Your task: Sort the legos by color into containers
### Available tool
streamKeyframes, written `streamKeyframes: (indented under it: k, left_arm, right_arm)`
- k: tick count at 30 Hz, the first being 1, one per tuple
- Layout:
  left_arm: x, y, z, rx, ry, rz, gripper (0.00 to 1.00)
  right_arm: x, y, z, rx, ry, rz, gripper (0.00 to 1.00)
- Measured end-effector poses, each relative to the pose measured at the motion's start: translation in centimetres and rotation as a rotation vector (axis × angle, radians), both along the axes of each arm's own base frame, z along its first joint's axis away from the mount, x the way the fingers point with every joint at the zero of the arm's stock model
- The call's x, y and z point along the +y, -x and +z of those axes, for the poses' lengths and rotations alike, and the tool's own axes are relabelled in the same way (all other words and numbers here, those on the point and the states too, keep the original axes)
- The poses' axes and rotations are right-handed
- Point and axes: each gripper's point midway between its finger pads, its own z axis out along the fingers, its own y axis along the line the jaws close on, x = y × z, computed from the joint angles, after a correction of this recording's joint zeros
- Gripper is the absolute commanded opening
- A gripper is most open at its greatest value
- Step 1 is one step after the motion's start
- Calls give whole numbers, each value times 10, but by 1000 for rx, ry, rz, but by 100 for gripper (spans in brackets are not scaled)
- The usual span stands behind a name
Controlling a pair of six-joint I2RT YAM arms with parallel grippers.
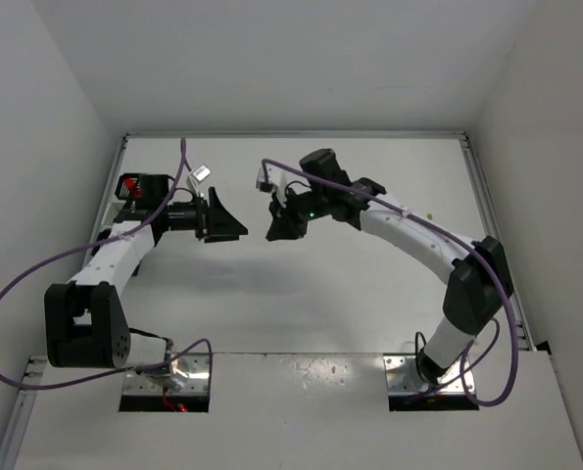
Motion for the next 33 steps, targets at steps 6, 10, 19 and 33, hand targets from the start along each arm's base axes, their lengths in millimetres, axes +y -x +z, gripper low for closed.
streamKeyframes:
  k: [6, 10, 19, 33]
  left_arm:
    - [-1, -1, 11, 20, 48, -9, 89]
    - [-4, 1, 11, 47, 62, -20, 82]
    - [-8, 6, 2, 98, 80, -26, 68]
    - [-16, 14, -1, 169, 152, -62, 44]
  right_arm:
    - [21, 22, -27, -39, 110, 70, 5]
    - [35, 25, -23, -100, 128, 89, 5]
    - [44, 12, -12, -195, 152, 51, 5]
    - [44, 14, -20, -197, 202, 53, 4]
